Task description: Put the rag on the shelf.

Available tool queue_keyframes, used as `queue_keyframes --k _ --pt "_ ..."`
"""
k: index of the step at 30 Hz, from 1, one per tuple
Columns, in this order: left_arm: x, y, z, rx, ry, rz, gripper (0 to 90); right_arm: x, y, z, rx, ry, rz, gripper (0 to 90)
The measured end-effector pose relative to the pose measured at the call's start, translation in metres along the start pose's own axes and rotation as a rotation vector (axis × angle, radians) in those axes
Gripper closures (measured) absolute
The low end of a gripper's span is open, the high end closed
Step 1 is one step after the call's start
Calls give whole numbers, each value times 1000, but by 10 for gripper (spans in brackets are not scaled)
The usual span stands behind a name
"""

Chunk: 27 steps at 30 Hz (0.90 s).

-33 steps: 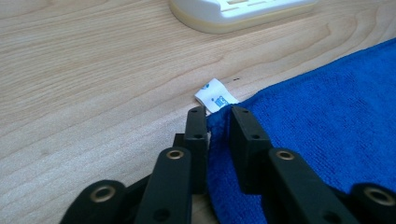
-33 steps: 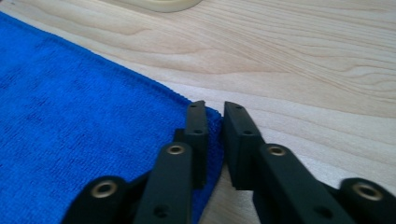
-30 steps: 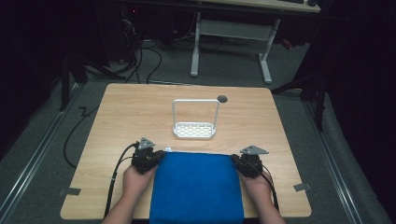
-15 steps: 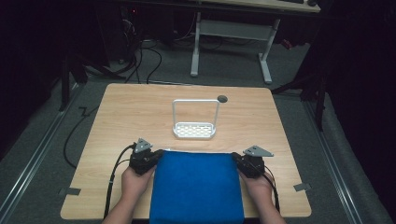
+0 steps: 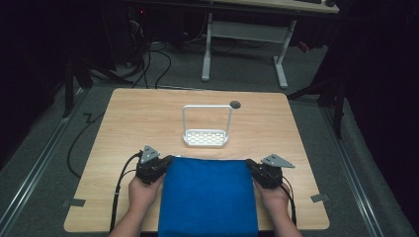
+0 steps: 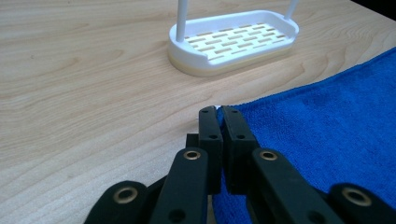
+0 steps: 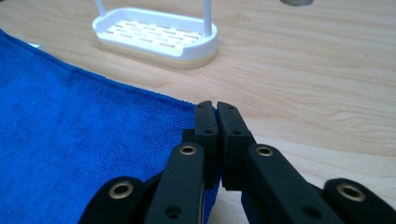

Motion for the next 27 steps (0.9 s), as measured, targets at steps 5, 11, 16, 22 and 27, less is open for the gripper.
queue_keyframes --k 5,11,16,22,27 --pt "9 3 -7 2 46 13 877 7 -1 -6 2 39 5 882" --pt "23 6 -18 -2 107 10 877 21 -3 -16 -2 97 9 882" --pt "35 12 -28 -4 147 28 877 34 -5 -27 -1 145 4 882" --pt "47 14 -38 1 185 44 877 48 -9 -40 2 197 -15 883" --pt "54 15 -43 6 206 54 877 56 -13 -44 0 221 -32 883"
Point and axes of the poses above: each handheld gripper's, and its own axes: z roughly forward along the jaws, x roughly out of its top, y roughly to its right, the point moved 7 cm from there along z, roughly forward along the jaws, and after that the axes turned 6 degrees about y, right-handed, at the moved point
